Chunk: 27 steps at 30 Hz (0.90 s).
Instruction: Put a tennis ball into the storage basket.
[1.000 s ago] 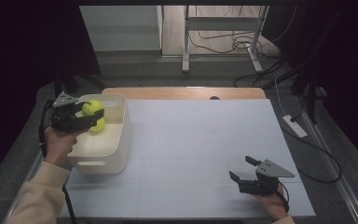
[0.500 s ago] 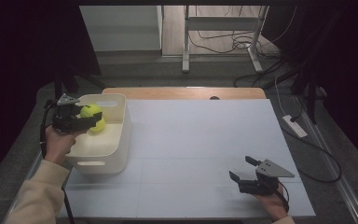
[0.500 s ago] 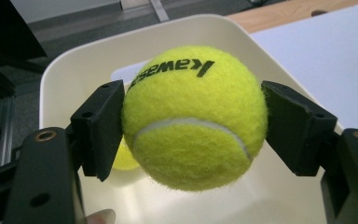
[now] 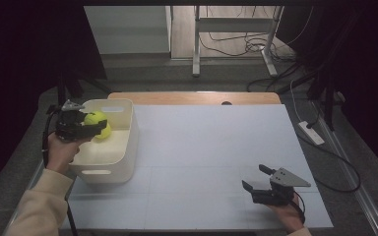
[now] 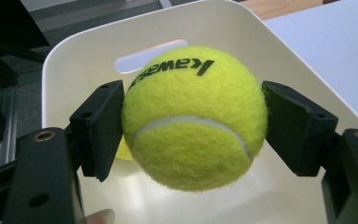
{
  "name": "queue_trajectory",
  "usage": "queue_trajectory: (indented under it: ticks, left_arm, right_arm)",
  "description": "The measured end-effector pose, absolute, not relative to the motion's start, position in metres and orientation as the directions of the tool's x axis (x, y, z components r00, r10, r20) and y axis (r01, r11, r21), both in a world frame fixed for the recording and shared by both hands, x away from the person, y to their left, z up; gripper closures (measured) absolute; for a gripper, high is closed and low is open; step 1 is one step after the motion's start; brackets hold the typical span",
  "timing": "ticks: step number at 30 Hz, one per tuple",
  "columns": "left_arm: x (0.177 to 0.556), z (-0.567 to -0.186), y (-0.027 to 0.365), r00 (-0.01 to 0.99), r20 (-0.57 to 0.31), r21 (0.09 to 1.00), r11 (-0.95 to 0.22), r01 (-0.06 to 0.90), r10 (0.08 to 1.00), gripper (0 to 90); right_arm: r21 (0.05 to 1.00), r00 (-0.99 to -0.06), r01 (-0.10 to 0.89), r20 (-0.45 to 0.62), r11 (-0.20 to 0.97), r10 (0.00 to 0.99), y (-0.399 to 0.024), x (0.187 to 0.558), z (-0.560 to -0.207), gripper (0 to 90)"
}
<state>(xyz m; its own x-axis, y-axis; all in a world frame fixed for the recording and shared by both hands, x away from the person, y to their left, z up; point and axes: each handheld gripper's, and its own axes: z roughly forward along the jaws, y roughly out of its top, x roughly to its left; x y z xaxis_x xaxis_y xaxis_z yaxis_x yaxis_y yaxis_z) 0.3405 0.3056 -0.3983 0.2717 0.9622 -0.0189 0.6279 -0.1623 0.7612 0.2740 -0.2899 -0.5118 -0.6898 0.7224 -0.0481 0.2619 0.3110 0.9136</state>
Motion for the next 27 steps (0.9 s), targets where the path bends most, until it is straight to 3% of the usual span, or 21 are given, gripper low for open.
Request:
queue_trajectory:
  ticks: [8,16,27]
  left_arm:
    - [0.34,-0.398,0.307,0.263,-0.023,0.768,-0.152,0.623,0.964,24.8]
    - [0.335,-0.39,0.299,0.299,-0.053,0.794,-0.141,0.591,0.953,8.3]
    - [0.326,-0.386,0.298,0.375,-0.139,0.839,-0.092,0.536,0.916,6.3]
  right_arm:
    - [0.913,-0.69,0.262,-0.048,0.311,0.722,-0.29,0.274,-0.512,13.9]
    - [0.911,-0.693,0.265,-0.048,0.317,0.719,-0.289,0.273,-0.512,13.9]
    - [0.913,-0.693,0.264,-0.045,0.312,0.719,-0.289,0.273,-0.512,13.9]
